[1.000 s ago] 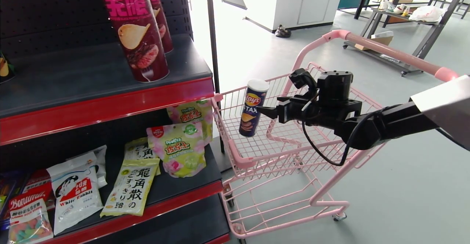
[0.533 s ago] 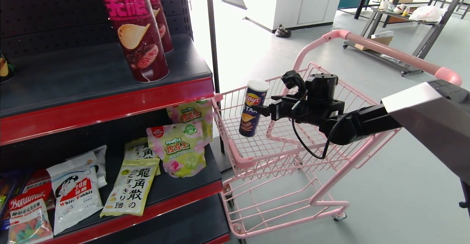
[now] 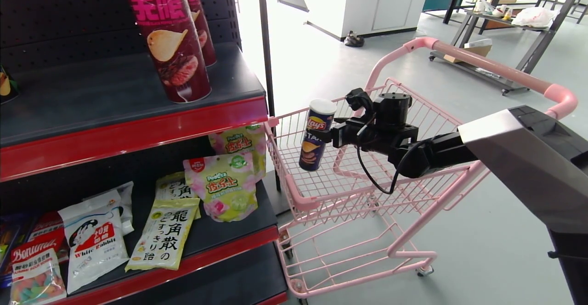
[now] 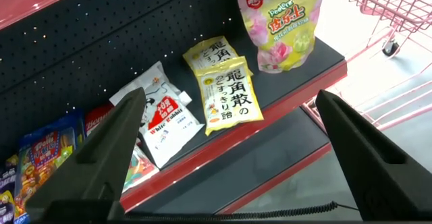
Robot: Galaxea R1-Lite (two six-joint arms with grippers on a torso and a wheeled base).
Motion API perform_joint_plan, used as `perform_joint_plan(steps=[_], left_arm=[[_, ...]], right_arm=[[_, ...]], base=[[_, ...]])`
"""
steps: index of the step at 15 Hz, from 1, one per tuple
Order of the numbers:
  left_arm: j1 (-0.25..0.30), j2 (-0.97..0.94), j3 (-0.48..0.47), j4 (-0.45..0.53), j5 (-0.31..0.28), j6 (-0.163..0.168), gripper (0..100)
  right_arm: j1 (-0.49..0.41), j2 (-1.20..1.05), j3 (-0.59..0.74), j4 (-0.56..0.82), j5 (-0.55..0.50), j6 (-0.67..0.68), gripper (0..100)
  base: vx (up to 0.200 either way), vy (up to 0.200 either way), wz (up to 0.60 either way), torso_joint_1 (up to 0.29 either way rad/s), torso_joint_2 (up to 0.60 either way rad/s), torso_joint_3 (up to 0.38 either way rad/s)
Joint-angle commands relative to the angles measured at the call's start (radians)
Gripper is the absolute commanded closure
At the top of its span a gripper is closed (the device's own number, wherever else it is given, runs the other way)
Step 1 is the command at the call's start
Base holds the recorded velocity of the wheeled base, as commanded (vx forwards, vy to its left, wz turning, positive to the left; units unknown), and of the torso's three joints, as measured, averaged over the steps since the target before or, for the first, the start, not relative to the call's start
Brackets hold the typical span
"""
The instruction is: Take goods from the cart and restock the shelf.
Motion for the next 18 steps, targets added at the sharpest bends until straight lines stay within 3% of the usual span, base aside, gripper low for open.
perform_joint_plan(steps=[1,7,8,14,18], left_arm=[[0.0,0.002,-0.001,0.0,0.001,0.0,0],[0.0,0.002,-0.001,0.0,0.003,0.003,0],[0.0,0.002,-0.001,0.0,0.004,0.003,0],[0.0,0.002,-0.001,0.0,0.004,0.006,0],[0.0,-0.003,-0.008,-0.001,0.004,0.006,0]], right_arm=[[0.01,0.019,-0.013,-0.001,0.002,-0.001,0],[0.019,0.078,-0.096,0.001,0.005,-0.001,0],[0.021,0.08,-0.101,0.001,0.005,-0.001,100],[0.033,0.075,-0.116,-0.002,0.002,0.007,100],[0.032,-0.161,0.097,0.002,-0.004,0.004,100]], base=[[0.0,0.0,0.0,0.0,0.0,0.0],[0.0,0.0,0.0,0.0,0.0,0.0],[0.0,0.0,0.0,0.0,0.0,0.0],[0.0,0.0,0.0,0.0,0.0,0.0],[0.0,0.0,0.0,0.0,0.0,0.0]])
